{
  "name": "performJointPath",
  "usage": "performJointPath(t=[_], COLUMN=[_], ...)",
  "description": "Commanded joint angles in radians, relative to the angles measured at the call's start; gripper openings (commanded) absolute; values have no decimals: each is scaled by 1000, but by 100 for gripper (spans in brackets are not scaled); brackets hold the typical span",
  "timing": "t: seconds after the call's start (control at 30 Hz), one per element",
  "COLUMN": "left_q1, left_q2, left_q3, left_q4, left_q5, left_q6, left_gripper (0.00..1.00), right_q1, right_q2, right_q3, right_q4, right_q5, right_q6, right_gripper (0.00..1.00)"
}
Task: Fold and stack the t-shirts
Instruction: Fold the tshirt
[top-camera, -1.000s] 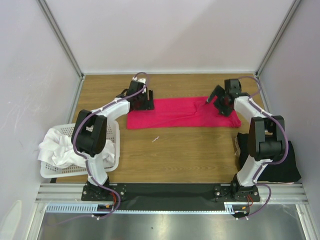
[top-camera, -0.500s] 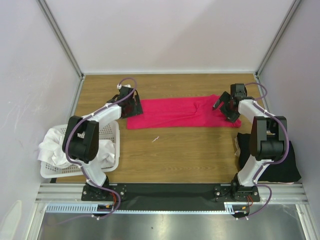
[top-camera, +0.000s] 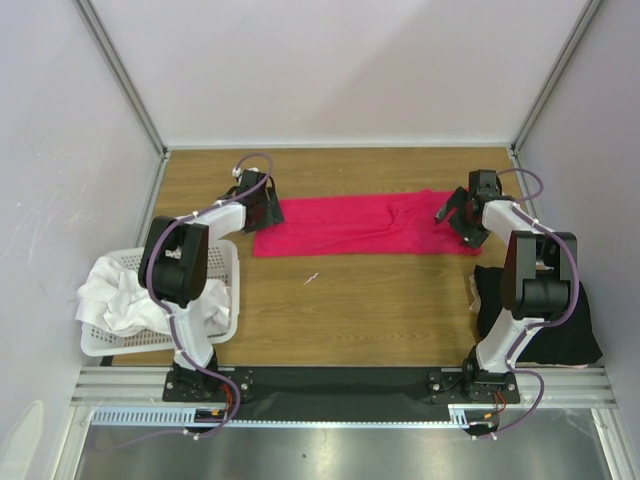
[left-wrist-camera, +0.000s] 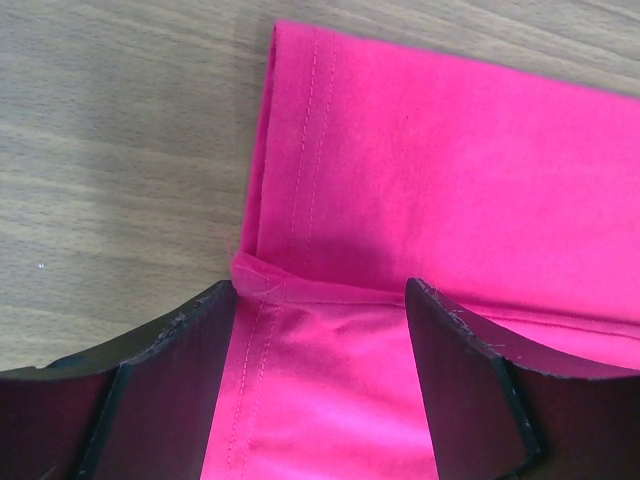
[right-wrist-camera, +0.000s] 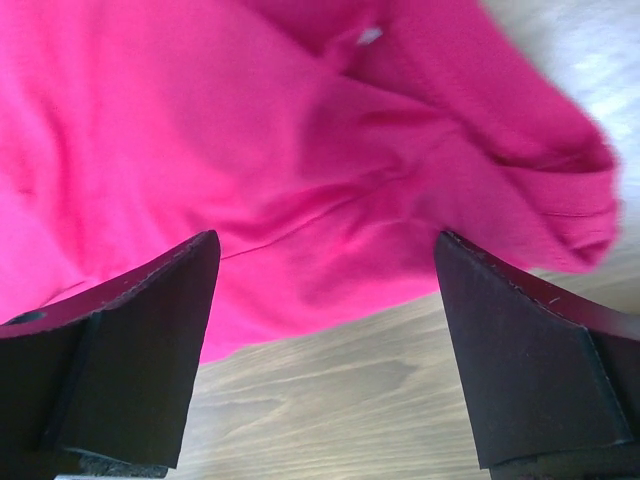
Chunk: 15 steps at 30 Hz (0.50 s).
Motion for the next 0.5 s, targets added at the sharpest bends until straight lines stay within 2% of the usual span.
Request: performJointPath(t=[0.0,0.17,0.47], left_q1=[15,24,24], left_q2=[8,36,80], left_q3=[43,58,81], left_q4=[50,58,73], left_q5=[-31,-39,-40], left_q6=[-7,11,20], left_gripper=[75,75,74], right_q1=[-29,-43,-67], right_q2=[-20,-28,-36], right_q3=[-29,-61,-55], right_q4=[-9,-9,-29], right_q5=[64,103,149], right_q6=[-28,-45,-81], right_gripper=[92,89,88])
